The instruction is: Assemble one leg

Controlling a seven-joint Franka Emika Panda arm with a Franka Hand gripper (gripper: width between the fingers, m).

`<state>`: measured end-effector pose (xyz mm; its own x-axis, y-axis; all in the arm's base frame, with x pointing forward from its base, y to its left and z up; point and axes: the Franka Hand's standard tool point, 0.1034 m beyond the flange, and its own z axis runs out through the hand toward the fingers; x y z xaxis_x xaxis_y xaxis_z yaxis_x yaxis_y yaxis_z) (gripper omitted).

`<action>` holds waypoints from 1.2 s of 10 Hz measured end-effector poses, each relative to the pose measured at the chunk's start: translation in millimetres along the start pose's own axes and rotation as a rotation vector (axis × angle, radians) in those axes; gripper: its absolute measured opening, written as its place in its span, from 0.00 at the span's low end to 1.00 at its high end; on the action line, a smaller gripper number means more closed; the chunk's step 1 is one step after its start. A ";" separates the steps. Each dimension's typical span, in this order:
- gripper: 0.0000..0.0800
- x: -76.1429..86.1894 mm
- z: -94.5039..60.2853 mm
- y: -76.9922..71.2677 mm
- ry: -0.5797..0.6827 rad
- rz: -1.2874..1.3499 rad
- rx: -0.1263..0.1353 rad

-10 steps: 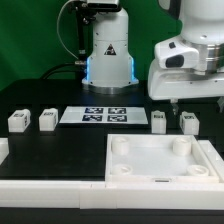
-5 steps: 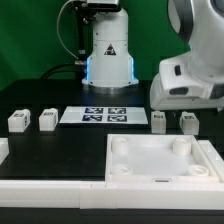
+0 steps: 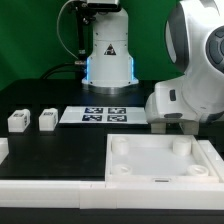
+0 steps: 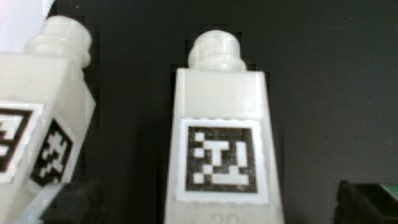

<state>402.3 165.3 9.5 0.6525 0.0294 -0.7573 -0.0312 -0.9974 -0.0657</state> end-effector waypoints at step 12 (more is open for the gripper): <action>0.36 -18.8 -14.0 2.8 -0.020 0.002 -0.002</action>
Offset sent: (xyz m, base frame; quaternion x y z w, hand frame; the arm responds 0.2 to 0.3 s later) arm -0.0084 -0.0038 -0.0113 -0.0022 0.0093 -0.0019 1.0000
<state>400.5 160.9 32.6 0.6368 0.0292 -0.7705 -0.0304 -0.9976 -0.0629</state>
